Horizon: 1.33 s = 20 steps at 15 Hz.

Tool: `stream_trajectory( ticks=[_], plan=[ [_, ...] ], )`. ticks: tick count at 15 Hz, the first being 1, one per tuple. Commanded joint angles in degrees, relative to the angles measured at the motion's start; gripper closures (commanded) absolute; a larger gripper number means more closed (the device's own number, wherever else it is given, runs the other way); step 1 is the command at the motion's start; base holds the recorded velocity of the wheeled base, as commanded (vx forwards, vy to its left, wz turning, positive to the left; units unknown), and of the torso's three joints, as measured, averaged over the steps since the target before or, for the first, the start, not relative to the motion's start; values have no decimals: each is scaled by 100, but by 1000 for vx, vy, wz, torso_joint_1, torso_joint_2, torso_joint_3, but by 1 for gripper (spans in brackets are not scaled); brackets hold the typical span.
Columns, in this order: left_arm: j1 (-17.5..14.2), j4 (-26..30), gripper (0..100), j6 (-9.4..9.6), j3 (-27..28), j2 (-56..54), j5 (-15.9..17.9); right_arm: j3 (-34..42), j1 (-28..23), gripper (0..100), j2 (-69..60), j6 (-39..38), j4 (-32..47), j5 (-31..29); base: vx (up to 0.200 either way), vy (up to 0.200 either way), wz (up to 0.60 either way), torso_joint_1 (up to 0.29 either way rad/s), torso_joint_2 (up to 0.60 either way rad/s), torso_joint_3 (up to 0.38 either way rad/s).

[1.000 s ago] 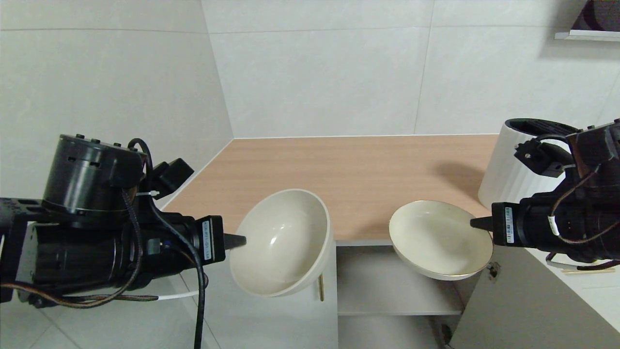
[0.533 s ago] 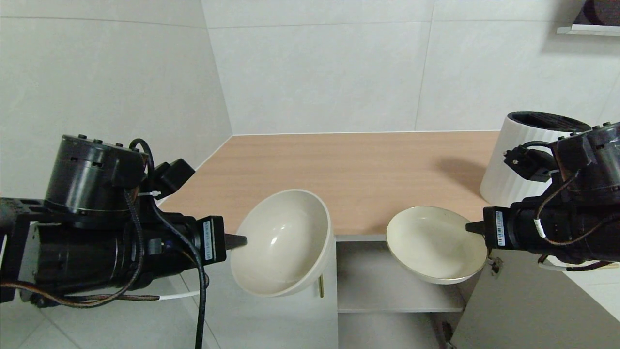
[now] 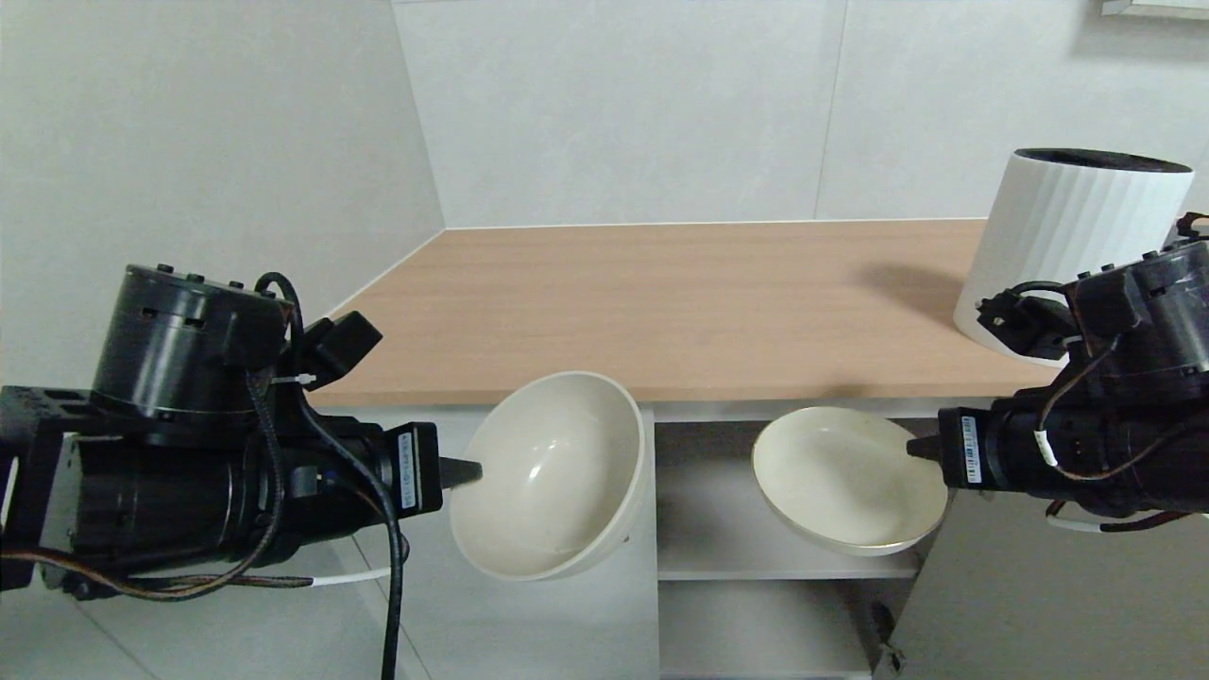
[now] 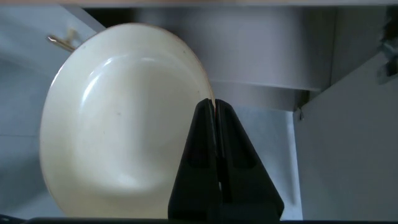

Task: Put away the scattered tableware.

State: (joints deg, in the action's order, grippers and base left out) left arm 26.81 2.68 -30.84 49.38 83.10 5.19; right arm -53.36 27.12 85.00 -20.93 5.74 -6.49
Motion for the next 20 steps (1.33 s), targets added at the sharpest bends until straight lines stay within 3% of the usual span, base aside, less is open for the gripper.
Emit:
stream_trajectory(
  ticks=[1, 10, 20],
  plan=[
    [0, 4, 100, -1, 1, 13, -1, 1, 3, 100, 60, 1, 6, -2, 0, 0, 0, -188, 481, 300],
    [0, 4, 100, 8, 10, 30, 17, 27, 21, 100, 113, 1, -38, -2, 0, 0, 0, -136, 436, 294],
    [9, -5, 100, 8, 10, 66, 17, -26, 21, 100, 1194, -16, -135, 16, 0, 0, 0, -6, 30, 19]
  ],
)
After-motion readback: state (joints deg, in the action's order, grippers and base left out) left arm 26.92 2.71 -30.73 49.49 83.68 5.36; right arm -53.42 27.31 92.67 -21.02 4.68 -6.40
